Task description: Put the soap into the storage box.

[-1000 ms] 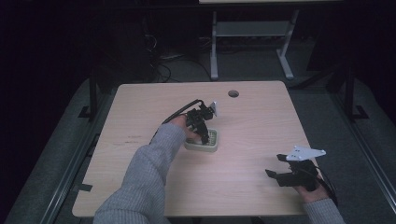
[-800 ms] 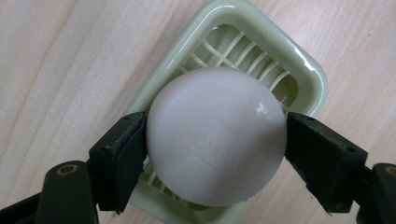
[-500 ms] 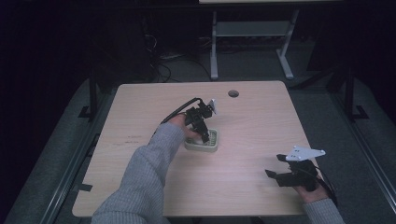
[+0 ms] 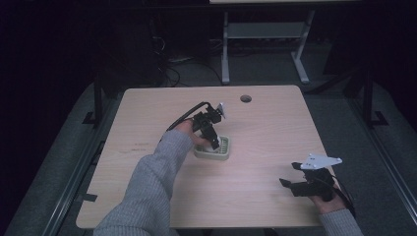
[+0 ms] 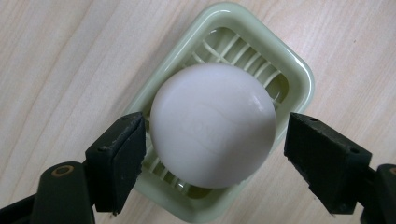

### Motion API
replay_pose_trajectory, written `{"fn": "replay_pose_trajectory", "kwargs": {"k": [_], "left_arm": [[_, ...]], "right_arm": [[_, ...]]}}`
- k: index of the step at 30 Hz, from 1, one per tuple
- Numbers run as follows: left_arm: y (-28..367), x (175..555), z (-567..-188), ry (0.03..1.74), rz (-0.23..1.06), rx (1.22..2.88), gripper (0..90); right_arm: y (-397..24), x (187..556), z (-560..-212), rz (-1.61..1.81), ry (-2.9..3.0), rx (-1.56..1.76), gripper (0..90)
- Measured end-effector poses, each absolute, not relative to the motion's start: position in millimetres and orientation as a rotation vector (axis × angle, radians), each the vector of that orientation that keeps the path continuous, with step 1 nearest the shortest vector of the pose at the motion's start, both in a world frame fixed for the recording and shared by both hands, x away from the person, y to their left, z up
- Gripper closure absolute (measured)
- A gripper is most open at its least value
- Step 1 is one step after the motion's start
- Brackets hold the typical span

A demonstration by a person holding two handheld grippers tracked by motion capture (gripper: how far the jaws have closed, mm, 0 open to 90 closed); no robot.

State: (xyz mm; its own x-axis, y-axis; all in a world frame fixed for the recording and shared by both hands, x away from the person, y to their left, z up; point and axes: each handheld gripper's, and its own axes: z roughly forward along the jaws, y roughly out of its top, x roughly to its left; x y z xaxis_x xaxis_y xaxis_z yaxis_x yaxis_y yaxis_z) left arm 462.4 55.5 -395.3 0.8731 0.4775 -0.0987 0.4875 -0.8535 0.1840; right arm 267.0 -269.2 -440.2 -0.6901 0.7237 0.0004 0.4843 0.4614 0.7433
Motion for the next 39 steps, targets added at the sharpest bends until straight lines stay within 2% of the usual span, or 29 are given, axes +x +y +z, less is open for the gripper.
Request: {"fn": "replay_pose_trajectory", "kwargs": {"k": [39], "left_arm": [[85,436,-371,0.742,-0.039,2.753,21.7]], "right_arm": [[-268,268,-442,1.037,2.396,1.025,24.3]]}}
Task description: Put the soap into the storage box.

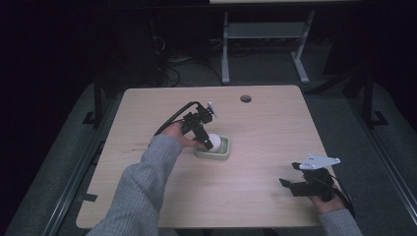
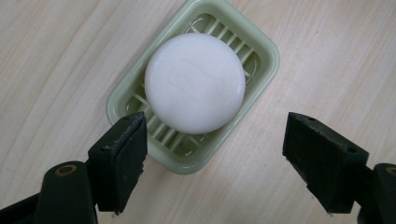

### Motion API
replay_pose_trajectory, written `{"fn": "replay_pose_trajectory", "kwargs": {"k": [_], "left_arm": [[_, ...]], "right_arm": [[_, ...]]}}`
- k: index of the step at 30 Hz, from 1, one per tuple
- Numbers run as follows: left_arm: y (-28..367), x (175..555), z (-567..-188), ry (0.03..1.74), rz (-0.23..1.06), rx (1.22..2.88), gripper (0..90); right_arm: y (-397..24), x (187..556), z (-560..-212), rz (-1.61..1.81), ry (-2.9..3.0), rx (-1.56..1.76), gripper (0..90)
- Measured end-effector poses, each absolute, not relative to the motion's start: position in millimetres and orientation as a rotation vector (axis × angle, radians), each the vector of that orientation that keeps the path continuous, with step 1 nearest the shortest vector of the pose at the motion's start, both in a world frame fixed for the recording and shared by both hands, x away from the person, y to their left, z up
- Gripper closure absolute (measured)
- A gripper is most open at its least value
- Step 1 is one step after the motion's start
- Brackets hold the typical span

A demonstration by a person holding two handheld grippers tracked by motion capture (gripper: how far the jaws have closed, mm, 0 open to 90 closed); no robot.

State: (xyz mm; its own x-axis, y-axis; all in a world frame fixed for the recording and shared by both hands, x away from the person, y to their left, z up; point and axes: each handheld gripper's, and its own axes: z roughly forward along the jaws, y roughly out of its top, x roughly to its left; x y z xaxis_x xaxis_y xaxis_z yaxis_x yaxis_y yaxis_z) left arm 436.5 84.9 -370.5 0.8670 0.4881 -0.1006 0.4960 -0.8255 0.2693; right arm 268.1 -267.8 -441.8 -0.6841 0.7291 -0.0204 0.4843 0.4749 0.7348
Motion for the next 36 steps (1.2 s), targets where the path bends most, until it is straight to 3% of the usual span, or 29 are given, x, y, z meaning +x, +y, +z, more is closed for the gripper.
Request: {"fn": "replay_pose_trajectory", "kwargs": {"k": [36], "left_arm": [[122,400,-376,0.747,-0.014,2.69,21.9]], "right_arm": [[-266,269,-443,1.016,2.395,1.031,24.2]]}}
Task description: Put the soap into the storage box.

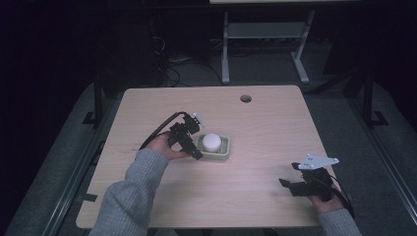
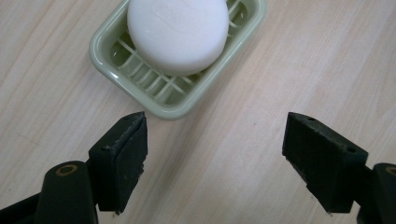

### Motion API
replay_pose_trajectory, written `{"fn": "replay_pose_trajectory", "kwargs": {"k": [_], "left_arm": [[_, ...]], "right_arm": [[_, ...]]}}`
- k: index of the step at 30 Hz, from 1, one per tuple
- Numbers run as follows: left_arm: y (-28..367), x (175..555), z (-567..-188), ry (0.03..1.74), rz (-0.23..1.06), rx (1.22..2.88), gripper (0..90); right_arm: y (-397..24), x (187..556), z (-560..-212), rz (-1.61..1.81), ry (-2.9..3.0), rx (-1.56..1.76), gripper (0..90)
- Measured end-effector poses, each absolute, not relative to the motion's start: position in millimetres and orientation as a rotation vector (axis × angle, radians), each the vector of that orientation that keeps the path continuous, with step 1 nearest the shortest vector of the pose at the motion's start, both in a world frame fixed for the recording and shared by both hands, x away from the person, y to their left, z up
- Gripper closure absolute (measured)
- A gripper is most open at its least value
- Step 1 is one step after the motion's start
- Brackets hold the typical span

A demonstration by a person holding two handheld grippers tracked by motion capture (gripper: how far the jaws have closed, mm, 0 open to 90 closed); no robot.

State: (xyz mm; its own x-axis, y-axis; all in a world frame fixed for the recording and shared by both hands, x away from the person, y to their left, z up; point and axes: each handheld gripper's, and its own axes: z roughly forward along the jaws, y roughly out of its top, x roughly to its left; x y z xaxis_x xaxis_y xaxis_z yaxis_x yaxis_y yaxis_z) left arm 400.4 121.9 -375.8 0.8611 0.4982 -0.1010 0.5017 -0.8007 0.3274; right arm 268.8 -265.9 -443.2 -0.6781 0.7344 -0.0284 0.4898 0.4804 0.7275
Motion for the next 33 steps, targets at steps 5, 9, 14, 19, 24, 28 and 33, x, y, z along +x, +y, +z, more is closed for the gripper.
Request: {"fn": "replay_pose_trajectory", "kwargs": {"k": [5,9,14,19,24,28,33], "left_arm": [[127,395,-378,0.746,-0.01,2.68,21.8],[131,389,-379,0.752,-0.007,2.668,21.8],[137,383,-380,0.754,0.009,2.666,22.1],[142,377,-383,0.756,0.009,2.65,22.0],[147,374,-384,0.765,0.008,2.644,21.8],[151,371,-385,0.768,0.011,2.639,21.8],[154,368,-386,0.765,0.015,2.638,21.8]], "right_arm": [[-266,269,-443,1.015,2.395,1.032,24.2],[-265,269,-443,1.012,2.398,1.031,24.3],[-265,268,-444,1.004,2.403,1.03,24.2],[-264,268,-444,1.004,2.403,1.028,24.2],[-264,268,-444,1.001,2.403,1.026,24.2],[-264,269,-445,1.0,2.405,1.024,24.2],[-264,269,-445,0.999,2.405,1.024,24.2]]}}
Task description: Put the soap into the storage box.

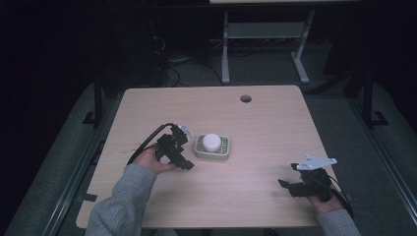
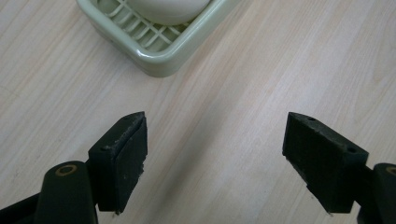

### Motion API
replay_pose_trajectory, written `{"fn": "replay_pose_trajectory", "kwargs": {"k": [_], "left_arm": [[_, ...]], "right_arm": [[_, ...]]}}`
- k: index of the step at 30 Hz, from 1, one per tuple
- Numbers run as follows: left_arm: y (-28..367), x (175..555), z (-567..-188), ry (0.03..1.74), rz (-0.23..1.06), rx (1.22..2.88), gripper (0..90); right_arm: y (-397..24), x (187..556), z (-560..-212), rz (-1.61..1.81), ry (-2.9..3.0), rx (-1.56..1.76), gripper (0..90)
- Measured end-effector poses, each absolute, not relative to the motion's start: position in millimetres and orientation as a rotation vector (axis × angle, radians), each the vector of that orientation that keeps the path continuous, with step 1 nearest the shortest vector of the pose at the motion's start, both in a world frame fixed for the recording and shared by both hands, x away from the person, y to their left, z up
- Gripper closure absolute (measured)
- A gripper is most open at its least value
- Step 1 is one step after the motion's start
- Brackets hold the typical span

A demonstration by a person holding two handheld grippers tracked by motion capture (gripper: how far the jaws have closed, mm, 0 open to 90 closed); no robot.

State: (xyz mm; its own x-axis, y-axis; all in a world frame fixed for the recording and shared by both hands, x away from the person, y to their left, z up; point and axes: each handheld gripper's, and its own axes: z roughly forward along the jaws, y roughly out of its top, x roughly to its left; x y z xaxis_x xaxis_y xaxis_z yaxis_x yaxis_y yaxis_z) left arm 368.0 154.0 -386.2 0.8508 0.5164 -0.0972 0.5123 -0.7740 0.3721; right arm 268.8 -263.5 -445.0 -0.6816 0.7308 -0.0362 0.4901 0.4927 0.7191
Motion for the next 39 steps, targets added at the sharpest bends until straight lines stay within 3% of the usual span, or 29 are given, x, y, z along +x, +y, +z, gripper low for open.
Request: {"fn": "replay_pose_trajectory", "kwargs": {"k": [39], "left_arm": [[188,332,-406,0.782,0.016,2.613,22.2]], "right_arm": [[-258,269,-446,0.974,2.41,1.025,24.2]]}}
